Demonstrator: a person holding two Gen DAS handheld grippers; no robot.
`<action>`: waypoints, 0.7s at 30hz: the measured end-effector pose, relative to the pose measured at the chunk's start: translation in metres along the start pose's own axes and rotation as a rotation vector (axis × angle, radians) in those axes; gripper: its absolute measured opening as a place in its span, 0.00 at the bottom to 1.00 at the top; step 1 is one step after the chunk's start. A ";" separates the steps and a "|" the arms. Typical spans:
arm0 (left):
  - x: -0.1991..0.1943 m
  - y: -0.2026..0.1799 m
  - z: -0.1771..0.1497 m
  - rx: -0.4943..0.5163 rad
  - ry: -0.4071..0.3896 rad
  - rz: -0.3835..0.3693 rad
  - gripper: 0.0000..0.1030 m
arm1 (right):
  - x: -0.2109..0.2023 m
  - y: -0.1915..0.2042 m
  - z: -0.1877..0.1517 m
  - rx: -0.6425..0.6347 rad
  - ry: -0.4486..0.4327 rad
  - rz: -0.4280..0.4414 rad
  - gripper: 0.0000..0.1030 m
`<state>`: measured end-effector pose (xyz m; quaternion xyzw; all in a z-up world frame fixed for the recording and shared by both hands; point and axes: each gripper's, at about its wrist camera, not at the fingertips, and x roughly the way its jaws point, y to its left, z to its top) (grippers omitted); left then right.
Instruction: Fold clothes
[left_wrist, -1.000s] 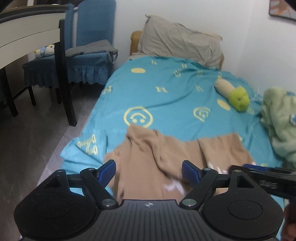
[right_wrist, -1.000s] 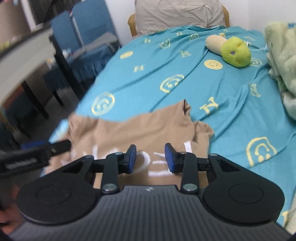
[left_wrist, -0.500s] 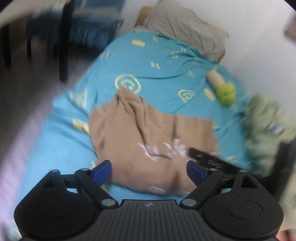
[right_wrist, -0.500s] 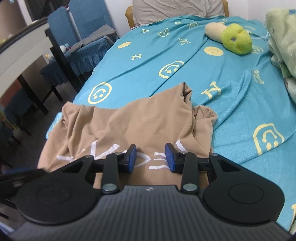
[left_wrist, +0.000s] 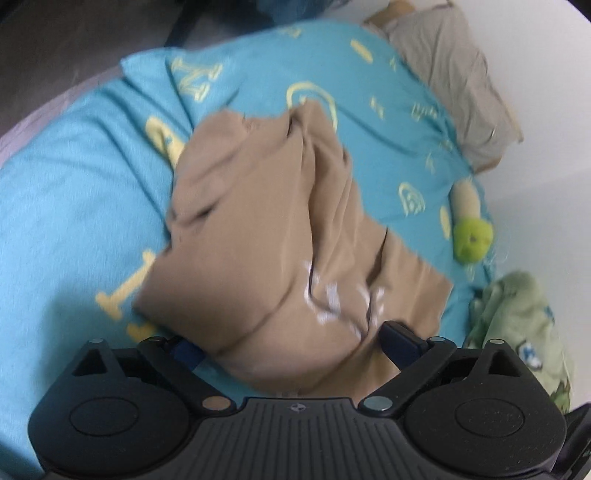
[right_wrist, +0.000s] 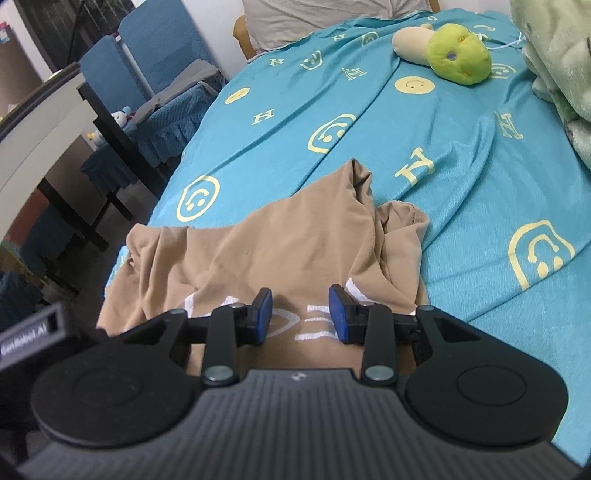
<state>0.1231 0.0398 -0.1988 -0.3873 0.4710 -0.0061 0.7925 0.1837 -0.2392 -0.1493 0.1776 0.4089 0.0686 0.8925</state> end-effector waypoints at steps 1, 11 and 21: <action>-0.003 0.001 0.000 -0.003 -0.024 -0.017 0.91 | 0.000 0.000 0.000 0.005 0.000 0.001 0.35; -0.027 -0.014 -0.009 0.089 -0.143 -0.145 0.88 | 0.001 -0.006 0.001 0.058 0.002 0.006 0.35; -0.007 0.008 -0.001 0.010 -0.065 -0.065 0.74 | -0.018 -0.002 0.007 0.097 -0.007 0.003 0.39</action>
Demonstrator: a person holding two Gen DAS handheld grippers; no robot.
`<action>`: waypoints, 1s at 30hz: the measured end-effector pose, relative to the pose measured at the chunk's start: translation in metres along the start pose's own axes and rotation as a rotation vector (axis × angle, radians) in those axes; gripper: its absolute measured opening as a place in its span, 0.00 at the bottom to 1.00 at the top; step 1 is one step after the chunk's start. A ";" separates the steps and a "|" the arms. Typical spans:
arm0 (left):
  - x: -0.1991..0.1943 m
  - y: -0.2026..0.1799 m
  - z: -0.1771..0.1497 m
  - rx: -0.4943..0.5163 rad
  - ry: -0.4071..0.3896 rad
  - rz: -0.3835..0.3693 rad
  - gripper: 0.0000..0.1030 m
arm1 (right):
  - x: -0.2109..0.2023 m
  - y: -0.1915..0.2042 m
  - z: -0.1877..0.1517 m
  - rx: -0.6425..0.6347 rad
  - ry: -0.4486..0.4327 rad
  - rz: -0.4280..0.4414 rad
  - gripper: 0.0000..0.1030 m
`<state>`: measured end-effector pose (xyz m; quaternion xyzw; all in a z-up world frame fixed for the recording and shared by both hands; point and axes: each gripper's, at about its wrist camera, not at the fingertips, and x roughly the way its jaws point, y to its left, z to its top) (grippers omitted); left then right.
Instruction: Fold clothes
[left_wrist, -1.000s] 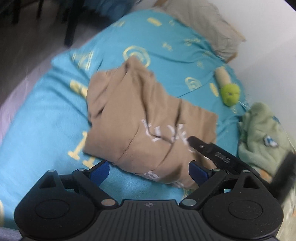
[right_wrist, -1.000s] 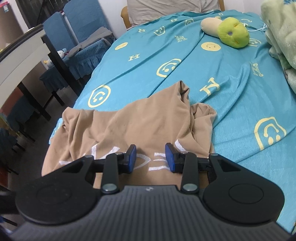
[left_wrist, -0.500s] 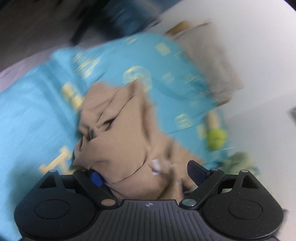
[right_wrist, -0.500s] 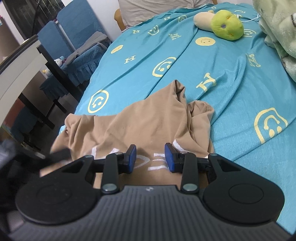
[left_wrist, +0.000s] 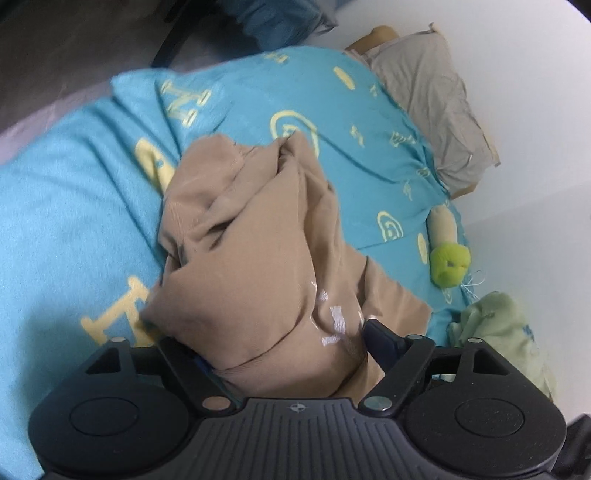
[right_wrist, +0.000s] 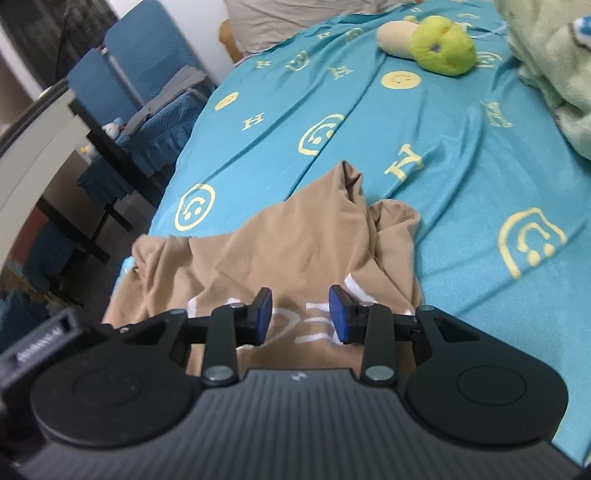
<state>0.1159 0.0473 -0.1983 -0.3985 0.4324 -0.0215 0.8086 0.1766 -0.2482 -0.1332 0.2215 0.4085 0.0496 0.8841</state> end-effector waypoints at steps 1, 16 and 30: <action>-0.001 0.001 0.000 -0.006 0.000 0.002 0.73 | -0.009 -0.001 0.001 0.029 -0.014 0.014 0.39; -0.019 0.019 0.007 -0.102 -0.045 -0.008 0.39 | -0.004 -0.028 -0.058 0.620 0.220 0.470 0.93; -0.031 -0.002 0.019 -0.084 -0.108 -0.147 0.26 | 0.002 -0.069 -0.069 0.878 -0.043 0.303 0.42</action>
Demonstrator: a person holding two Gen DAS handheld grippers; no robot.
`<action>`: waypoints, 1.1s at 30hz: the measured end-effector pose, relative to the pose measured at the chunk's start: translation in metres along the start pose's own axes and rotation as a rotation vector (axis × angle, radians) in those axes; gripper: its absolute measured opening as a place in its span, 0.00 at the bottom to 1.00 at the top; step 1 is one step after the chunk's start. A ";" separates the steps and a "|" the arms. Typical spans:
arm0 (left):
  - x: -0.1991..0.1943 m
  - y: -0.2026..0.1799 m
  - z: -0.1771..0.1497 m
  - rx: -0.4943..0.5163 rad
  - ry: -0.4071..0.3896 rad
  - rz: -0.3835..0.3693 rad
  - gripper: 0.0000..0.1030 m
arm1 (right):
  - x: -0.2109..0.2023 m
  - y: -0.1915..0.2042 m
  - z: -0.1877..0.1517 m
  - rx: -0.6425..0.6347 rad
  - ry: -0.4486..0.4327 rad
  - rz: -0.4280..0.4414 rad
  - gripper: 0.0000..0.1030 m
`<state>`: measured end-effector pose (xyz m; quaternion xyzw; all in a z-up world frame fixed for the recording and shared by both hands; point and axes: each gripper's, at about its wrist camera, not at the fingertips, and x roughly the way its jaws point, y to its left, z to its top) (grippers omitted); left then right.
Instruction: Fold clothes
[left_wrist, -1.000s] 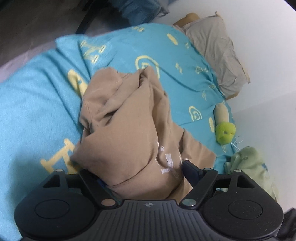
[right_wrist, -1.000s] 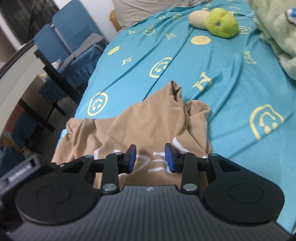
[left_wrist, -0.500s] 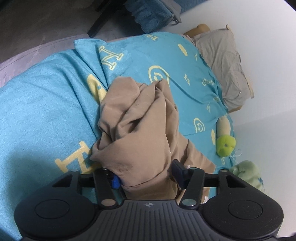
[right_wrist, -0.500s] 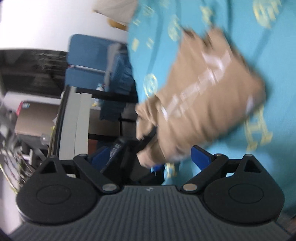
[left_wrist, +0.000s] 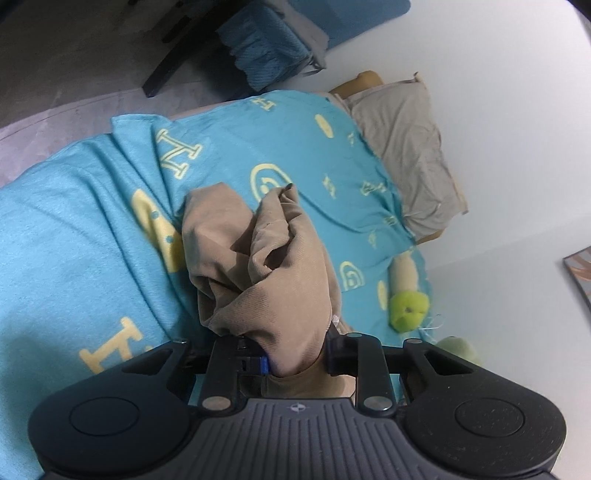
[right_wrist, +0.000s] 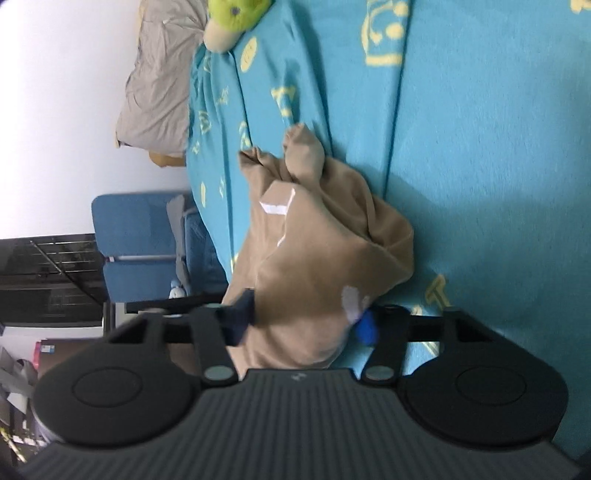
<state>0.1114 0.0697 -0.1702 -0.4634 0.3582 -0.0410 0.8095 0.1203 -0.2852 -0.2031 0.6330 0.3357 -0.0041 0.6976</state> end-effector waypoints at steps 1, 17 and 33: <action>-0.002 -0.004 0.000 0.011 -0.001 -0.006 0.26 | -0.001 0.004 -0.003 -0.026 -0.010 0.000 0.40; -0.104 -0.129 -0.060 0.112 0.066 -0.115 0.26 | -0.174 0.063 0.003 -0.106 -0.127 0.112 0.34; 0.047 -0.491 -0.246 0.281 0.399 -0.520 0.26 | -0.429 0.140 0.236 -0.323 -0.651 0.141 0.34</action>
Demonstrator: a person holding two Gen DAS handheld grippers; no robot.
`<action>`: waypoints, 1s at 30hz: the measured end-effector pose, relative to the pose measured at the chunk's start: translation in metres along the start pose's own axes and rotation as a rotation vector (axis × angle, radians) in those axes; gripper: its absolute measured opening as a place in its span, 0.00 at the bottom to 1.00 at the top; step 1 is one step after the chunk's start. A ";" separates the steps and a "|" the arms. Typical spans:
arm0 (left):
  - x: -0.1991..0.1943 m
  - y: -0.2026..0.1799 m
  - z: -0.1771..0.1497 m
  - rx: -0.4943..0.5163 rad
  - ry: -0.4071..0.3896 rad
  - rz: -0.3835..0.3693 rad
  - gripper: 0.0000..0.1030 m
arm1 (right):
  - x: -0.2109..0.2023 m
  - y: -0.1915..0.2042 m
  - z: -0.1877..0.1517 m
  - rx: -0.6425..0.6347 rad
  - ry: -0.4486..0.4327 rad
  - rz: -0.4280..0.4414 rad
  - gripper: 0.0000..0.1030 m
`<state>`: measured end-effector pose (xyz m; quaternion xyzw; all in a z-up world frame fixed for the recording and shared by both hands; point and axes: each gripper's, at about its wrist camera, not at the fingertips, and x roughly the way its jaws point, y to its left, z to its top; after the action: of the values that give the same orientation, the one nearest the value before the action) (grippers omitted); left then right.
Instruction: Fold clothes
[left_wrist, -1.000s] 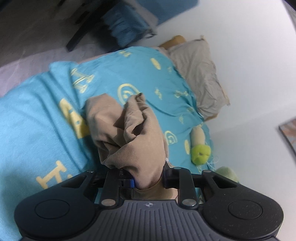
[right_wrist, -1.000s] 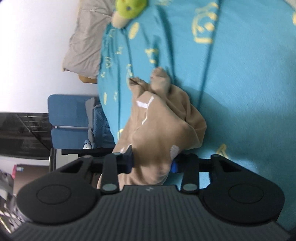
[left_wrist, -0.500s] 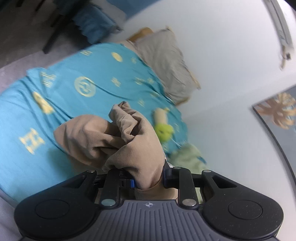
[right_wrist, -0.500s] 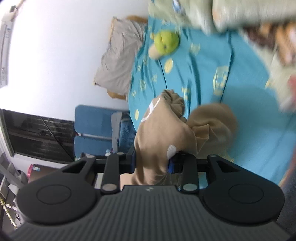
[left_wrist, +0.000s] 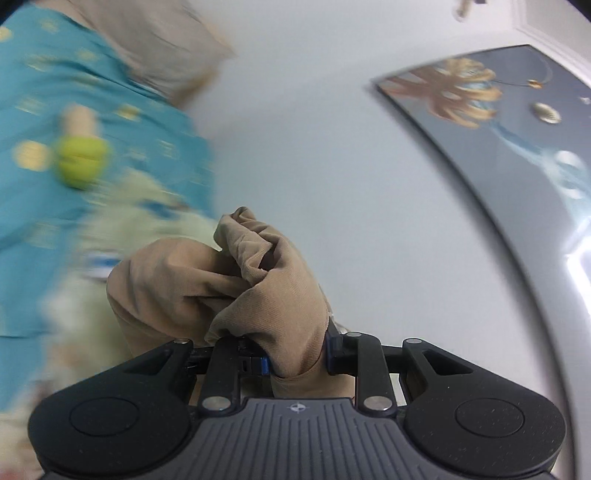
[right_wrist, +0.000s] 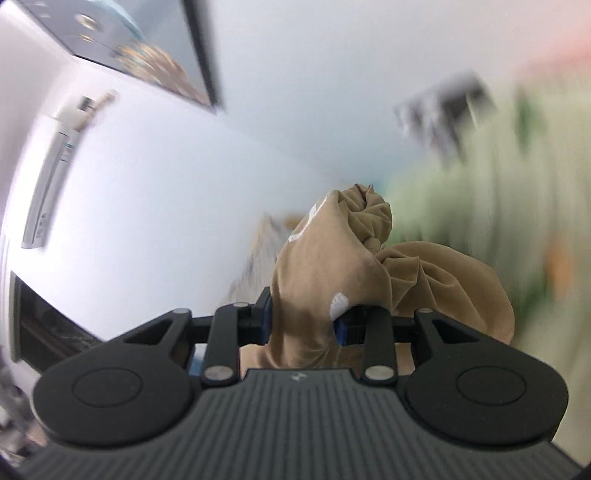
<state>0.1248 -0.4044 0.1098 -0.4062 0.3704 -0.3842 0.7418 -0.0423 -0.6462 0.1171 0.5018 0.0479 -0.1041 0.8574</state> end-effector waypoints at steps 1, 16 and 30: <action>0.021 -0.011 0.001 0.015 0.010 -0.036 0.26 | -0.001 0.004 0.017 -0.040 -0.039 -0.002 0.34; 0.092 0.103 -0.089 0.185 0.234 0.063 0.29 | -0.002 -0.113 -0.047 -0.040 -0.062 -0.225 0.34; 0.029 0.050 -0.082 0.485 0.213 0.207 0.81 | -0.029 -0.109 -0.066 0.081 0.088 -0.444 0.40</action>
<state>0.0798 -0.4376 0.0263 -0.1343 0.3831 -0.4244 0.8094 -0.0933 -0.6370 -0.0025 0.5170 0.1905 -0.2702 0.7896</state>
